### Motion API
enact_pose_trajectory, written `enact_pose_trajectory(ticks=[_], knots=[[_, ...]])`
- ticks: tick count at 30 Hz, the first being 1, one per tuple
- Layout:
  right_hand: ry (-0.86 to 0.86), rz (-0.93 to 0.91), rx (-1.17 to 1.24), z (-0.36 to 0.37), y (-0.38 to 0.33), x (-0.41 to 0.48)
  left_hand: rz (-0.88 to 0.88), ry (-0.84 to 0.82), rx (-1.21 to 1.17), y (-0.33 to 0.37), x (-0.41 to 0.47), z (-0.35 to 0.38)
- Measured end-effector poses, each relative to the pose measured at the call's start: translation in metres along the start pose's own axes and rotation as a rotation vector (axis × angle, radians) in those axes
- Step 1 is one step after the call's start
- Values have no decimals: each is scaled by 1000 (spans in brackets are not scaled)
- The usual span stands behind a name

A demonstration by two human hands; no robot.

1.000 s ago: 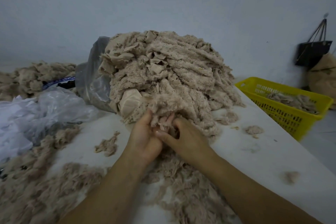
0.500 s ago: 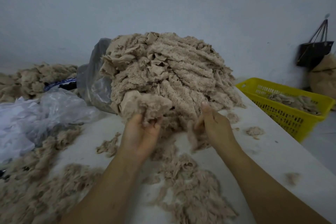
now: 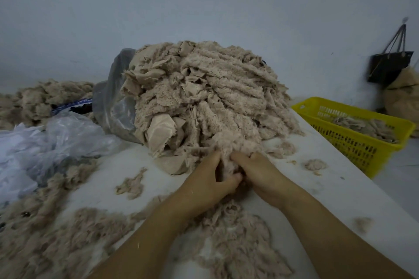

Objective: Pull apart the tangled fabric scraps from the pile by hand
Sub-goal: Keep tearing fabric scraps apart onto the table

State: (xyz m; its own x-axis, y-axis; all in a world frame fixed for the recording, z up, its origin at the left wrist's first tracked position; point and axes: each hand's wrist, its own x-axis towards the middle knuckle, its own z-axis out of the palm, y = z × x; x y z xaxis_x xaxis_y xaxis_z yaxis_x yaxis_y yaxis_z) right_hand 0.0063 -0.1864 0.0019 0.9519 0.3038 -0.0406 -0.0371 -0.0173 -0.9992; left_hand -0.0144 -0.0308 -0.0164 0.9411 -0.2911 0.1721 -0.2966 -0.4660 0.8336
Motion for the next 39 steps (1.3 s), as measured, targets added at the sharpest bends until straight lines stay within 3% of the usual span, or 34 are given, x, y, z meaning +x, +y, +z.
enact_pose_trajectory(ticks=[2,5,7,8,10,13,16,19,22,25,27,33,39], knots=[[135,-51,149,-8,-4,4,56,47,-41,2,-1,-3],[421,-320,560,-35,-12,10,123,398,-5,-1,4,-14],[531,-350,816,-52,-11,11,-30,568,97,-12,9,-24],[546,-307,825,-54,-8,11,-163,579,187,-18,10,-28],[535,-164,665,-46,0,17,-365,521,361,-27,12,-32],[338,-25,299,-22,3,18,-246,516,215,-25,11,-29],[88,-123,-233,-7,11,13,-75,528,41,-12,8,-22],[7,-295,-587,5,17,13,-38,429,-284,0,3,-14],[6,-398,-575,13,13,10,2,351,-143,4,0,-9],[66,-372,-572,9,10,5,104,422,-77,6,-1,-8],[108,-353,-601,6,9,4,74,493,-195,7,-1,-10],[65,-406,-428,11,5,0,-140,541,-938,15,0,-23],[134,-315,-280,3,5,2,-238,477,-1062,16,3,-22]])
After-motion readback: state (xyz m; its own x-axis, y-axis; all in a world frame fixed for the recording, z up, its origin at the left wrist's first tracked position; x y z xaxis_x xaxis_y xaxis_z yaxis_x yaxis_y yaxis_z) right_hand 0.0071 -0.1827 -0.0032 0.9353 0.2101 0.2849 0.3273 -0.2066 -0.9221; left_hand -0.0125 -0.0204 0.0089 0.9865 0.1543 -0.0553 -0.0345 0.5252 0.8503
